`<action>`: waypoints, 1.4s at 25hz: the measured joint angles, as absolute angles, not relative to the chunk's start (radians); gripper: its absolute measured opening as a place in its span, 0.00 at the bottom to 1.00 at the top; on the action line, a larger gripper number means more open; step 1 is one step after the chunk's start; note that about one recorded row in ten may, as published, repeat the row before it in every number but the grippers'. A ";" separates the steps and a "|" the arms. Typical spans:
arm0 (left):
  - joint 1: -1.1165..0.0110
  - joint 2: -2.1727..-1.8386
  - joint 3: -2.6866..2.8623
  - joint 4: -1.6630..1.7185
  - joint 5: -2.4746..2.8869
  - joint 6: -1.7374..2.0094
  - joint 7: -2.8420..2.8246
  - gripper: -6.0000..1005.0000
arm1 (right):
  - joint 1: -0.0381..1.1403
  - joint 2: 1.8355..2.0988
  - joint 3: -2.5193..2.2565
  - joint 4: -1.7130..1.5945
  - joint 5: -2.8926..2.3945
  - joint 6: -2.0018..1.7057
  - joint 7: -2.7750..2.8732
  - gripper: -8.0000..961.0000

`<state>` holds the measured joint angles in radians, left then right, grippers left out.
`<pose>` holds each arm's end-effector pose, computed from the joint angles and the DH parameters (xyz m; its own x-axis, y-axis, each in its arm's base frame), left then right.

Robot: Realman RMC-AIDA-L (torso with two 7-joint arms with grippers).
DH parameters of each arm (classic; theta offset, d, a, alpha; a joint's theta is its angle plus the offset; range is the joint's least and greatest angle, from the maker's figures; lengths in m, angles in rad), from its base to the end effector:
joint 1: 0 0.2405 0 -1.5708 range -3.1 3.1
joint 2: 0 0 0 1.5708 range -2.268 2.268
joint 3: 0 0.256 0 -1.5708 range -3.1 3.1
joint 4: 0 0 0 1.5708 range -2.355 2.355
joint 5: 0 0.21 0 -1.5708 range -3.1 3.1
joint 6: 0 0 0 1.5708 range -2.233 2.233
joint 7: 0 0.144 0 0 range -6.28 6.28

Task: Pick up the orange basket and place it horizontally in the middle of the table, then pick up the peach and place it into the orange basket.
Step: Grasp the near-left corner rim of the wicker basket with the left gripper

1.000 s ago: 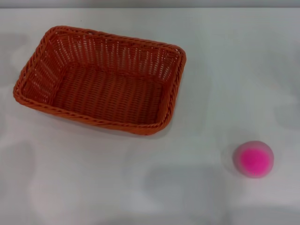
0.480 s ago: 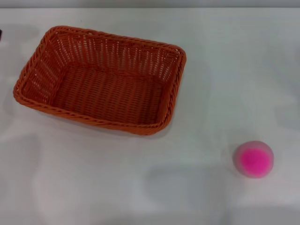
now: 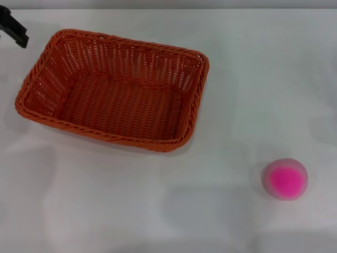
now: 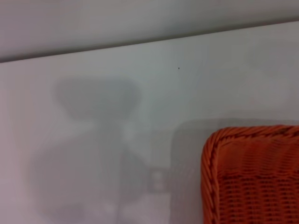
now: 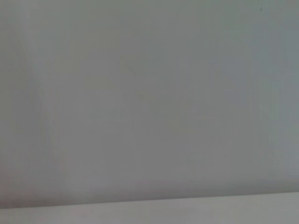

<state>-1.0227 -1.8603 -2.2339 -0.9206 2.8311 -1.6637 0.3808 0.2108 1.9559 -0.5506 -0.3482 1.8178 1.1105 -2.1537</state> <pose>-0.1705 0.4427 0.1129 0.4161 0.9093 0.0056 0.7391 -0.3346 -0.5846 0.4343 0.2678 0.0882 0.5690 -0.2542 -0.7821 -0.8200 -0.1042 -0.5628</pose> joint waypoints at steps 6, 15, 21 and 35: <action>-1.029 -1.878 -2.233 -0.863 2.830 -1.626 0.382 0.63 | 0.218 1.954 -0.556 -0.348 1.818 1.098 -2.154 0.91; -1.019 -1.899 -2.232 -0.822 2.830 -1.590 0.387 0.64 | 0.216 1.951 -0.556 -0.348 1.818 1.098 -2.155 0.91; -1.014 -1.893 -2.232 -0.794 2.832 -1.584 0.395 0.63 | 0.212 1.951 -0.552 -0.348 1.818 1.098 -2.155 0.91; -1.010 -1.885 -2.232 -0.765 2.832 -1.535 0.411 0.64 | 0.215 1.954 -0.556 -0.348 1.818 1.098 -2.154 0.91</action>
